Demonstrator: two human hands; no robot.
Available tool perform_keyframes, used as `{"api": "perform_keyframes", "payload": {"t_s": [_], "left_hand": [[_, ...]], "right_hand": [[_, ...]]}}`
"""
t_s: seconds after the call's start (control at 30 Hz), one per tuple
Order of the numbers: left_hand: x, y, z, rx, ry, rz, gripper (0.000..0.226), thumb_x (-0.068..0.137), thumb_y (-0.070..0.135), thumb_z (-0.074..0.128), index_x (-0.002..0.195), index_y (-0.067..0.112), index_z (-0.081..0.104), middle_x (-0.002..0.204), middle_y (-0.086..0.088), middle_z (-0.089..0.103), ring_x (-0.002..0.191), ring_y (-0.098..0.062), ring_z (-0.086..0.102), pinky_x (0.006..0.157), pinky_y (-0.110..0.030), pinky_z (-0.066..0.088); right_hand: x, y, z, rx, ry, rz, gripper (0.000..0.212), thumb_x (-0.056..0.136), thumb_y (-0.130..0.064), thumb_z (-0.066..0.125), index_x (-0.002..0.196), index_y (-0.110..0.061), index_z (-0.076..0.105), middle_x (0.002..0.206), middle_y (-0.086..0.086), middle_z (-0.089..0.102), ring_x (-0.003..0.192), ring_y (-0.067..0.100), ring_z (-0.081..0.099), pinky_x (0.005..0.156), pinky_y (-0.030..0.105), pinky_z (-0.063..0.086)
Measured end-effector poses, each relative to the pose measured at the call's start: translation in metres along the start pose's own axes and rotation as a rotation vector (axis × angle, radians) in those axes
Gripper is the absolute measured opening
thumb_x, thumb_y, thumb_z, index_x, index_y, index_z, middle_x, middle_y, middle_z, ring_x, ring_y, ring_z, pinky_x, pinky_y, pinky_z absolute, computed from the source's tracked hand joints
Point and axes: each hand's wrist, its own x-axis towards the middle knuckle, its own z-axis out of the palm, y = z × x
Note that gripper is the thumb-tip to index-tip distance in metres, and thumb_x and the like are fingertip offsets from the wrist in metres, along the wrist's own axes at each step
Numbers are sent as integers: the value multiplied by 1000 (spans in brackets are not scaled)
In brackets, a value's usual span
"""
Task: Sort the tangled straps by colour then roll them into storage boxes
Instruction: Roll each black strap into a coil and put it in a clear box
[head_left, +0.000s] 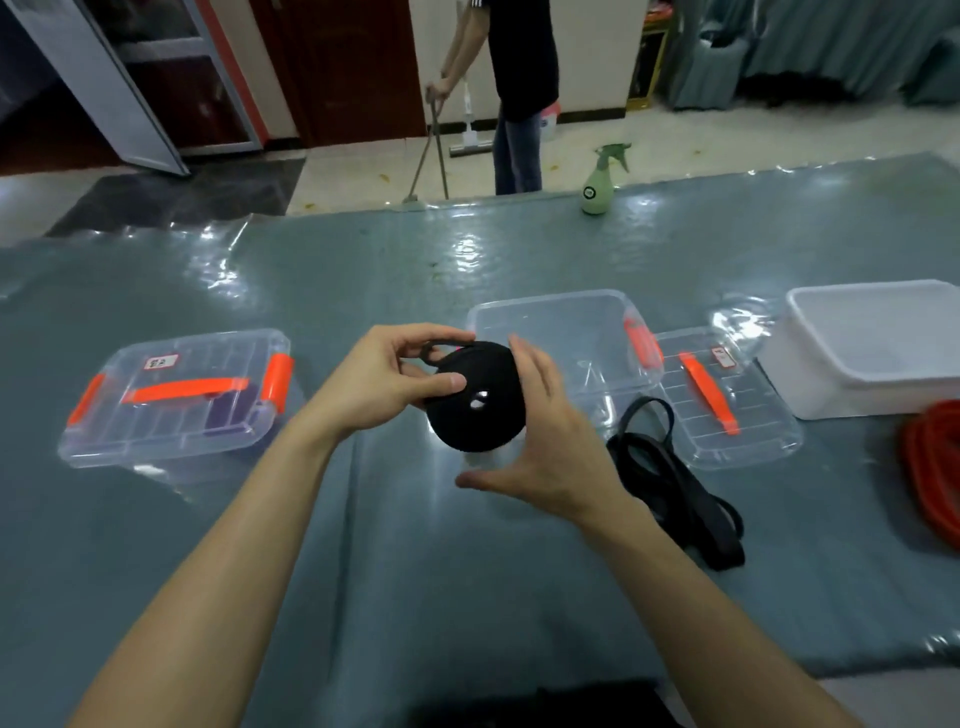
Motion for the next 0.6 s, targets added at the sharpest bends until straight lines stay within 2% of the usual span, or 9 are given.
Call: {"api": "perform_keyframes", "payload": {"t_s": [0.03,0.13,0.23,0.3,0.33,0.4,0.47,0.6], "left_hand": [[7,-1,8,5,-19,-3,49,90,6,88,131,30,79,121,-16,78,77,-23,81,75,-29,65],[24,-2,25,62,-12,6,43,95,11,85,134,29,77,120,-15,77,63,-14,69,74,-32,64],[39,0,31,69,-1,-37,27,109,27,69,133,36,76,118,-10,77,82,-35,76,81,-44,69],[52,2,37,51,33,-67,26,114,26,60,130,37,78,118,-9,79,96,-41,77,79,-44,69],[59,2,42,51,77,-74,27,114,24,60,127,36,79,116,-10,80,93,-42,77,78,-46,70],[72,-1,57,34,195,-80,24,111,19,64,123,30,81,111,-8,79,78,-33,75,76,-53,68],[83,-5,72,-26,325,-90,16,107,15,71,116,24,80,105,-4,81,71,-17,71,72,-47,66],[99,-14,92,-124,497,-127,10,102,16,77,102,22,70,93,-12,83,70,-16,71,70,-41,60]], "right_hand": [[2,1,-1,-76,33,-5,146,51,-69,96,168,-29,17,165,-10,34,138,22,57,94,41,59],[16,6,-4,-152,114,23,120,58,-57,94,155,-18,35,140,-3,53,110,30,68,74,43,60],[29,22,-9,-191,97,20,114,59,-59,88,152,-16,39,131,-4,55,98,29,68,66,40,58],[37,34,-12,-199,118,15,112,59,-63,84,151,-16,41,130,-6,53,93,27,67,63,39,58],[42,40,-13,-204,131,14,111,58,-64,83,149,-16,41,129,-6,52,91,26,67,62,38,57],[53,55,-18,-219,123,25,113,56,-67,82,149,-16,41,128,-5,52,89,28,67,62,38,56],[64,71,-24,-237,83,22,118,55,-70,82,150,-15,39,128,-3,52,88,31,68,62,41,58],[84,94,-30,-241,7,12,121,56,-70,80,155,-15,36,131,-2,53,91,33,70,64,44,60]]}}
